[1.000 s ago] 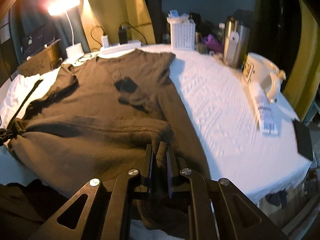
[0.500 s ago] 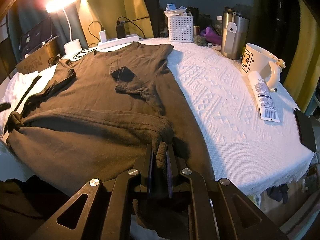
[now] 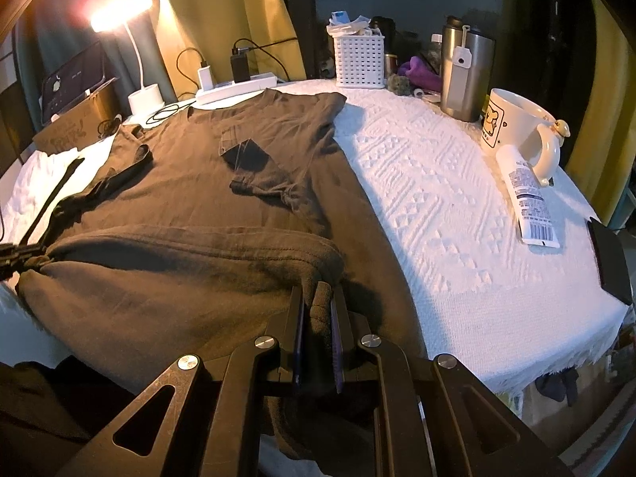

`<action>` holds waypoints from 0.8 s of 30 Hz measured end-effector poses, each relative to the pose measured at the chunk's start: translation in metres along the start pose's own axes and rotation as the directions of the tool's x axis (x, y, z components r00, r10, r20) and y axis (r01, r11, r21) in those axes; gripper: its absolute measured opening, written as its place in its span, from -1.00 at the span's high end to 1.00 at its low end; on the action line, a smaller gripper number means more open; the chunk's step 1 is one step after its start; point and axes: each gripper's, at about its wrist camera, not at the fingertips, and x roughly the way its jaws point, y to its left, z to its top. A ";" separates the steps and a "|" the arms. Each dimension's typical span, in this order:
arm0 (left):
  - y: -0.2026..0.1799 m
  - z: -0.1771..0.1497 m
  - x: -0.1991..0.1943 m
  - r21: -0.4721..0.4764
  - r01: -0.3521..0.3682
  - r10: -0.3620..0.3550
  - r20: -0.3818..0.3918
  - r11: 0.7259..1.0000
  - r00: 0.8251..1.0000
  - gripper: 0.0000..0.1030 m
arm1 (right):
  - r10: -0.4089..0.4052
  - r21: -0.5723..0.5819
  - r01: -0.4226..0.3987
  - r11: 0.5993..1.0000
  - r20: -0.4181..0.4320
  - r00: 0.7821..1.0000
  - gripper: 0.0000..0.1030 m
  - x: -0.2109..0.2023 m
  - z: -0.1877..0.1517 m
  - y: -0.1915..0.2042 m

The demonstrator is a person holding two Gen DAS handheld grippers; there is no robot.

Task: Fold small clothes
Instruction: 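Close the right gripper on the hem while the left gripper pinches the hem too, then lift the hem with both grippers and carry it over toward the collar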

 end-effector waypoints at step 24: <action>-0.022 -0.002 0.010 0.059 -0.073 0.070 0.050 0.996 0.996 0.64 | -0.017 -0.004 0.017 1.000 0.002 1.000 0.78 -0.001 -0.008 -0.001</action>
